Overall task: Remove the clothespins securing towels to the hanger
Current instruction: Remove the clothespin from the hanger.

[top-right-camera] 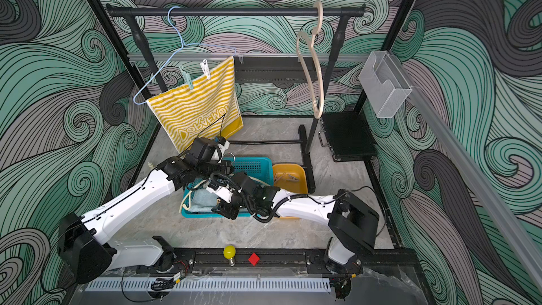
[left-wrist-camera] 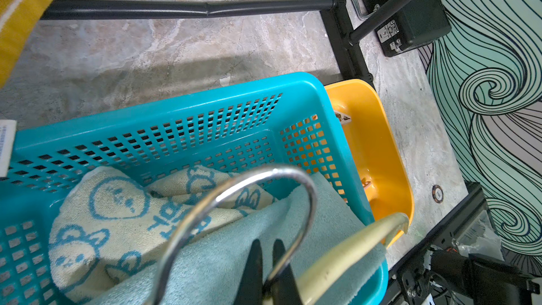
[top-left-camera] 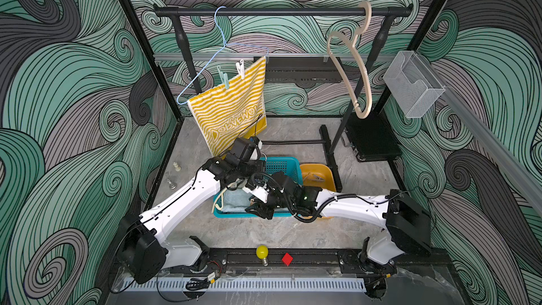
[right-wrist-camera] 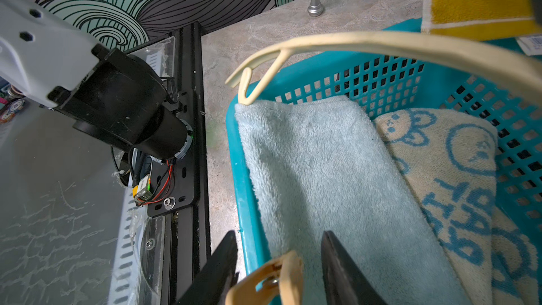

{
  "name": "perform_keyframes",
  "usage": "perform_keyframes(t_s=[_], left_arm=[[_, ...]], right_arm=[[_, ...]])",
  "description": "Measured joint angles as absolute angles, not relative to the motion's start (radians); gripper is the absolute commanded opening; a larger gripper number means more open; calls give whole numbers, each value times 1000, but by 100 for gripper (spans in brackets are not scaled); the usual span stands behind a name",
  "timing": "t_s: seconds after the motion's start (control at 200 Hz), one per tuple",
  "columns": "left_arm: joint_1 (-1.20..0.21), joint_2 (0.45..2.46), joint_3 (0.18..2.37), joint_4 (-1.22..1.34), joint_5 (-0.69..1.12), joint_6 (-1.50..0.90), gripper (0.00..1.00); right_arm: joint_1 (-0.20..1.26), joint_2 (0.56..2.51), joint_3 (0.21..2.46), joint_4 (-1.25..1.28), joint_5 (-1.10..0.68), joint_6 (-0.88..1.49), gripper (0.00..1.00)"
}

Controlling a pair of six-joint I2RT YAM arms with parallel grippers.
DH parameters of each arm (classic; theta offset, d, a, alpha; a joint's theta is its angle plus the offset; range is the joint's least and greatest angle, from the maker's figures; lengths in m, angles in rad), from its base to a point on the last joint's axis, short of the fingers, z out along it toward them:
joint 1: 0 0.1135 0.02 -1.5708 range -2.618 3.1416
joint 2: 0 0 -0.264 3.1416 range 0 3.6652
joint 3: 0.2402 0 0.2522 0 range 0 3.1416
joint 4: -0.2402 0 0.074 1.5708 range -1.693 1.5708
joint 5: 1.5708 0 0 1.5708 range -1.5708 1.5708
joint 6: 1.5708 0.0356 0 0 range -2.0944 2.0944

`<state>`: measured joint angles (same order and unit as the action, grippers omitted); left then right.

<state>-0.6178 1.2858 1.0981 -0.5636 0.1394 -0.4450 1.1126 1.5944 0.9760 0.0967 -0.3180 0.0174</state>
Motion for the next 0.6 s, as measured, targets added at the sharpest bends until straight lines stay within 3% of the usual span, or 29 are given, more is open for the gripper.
perform_keyframes(t_s=[0.6], left_arm=[[-618,1286,1098,-564,140,-445,0]], right_arm=[[1113,1600,976,109,-324,18,40]])
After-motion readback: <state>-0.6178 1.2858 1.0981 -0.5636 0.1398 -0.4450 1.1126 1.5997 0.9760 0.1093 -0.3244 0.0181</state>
